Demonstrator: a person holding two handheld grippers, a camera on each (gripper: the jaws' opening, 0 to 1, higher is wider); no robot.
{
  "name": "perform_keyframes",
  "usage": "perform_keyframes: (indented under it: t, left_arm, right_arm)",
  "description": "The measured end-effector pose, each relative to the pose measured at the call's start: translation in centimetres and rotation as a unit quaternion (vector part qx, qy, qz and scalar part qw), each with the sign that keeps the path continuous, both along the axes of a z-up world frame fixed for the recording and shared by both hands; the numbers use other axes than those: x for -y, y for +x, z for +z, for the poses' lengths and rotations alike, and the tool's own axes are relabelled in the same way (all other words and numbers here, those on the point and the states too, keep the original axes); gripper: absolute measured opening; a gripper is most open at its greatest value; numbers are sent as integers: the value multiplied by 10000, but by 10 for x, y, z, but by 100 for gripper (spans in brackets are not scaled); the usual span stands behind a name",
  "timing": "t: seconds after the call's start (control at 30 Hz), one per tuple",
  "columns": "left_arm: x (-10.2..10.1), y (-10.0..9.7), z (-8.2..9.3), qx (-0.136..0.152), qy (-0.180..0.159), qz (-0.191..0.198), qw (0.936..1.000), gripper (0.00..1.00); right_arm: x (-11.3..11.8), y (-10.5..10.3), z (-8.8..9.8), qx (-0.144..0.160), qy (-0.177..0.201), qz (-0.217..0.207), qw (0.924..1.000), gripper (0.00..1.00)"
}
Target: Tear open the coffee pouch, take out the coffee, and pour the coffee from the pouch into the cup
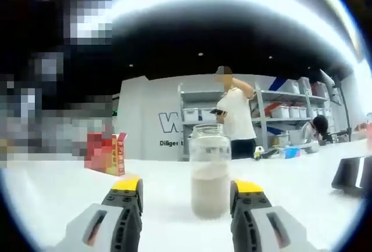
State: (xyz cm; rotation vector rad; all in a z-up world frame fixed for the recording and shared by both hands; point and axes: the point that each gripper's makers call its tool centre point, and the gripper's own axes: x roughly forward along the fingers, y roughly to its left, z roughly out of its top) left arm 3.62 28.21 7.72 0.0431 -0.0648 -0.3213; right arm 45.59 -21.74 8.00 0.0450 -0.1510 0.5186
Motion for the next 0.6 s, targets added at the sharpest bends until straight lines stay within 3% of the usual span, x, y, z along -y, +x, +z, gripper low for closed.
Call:
perform_keyframes:
  t: [0.6]
  left_arm:
    - [8,-1,1,-15,10,0,10000,11]
  right_arm:
    - [-1,19,-6,-111,-272,-103,9995,62]
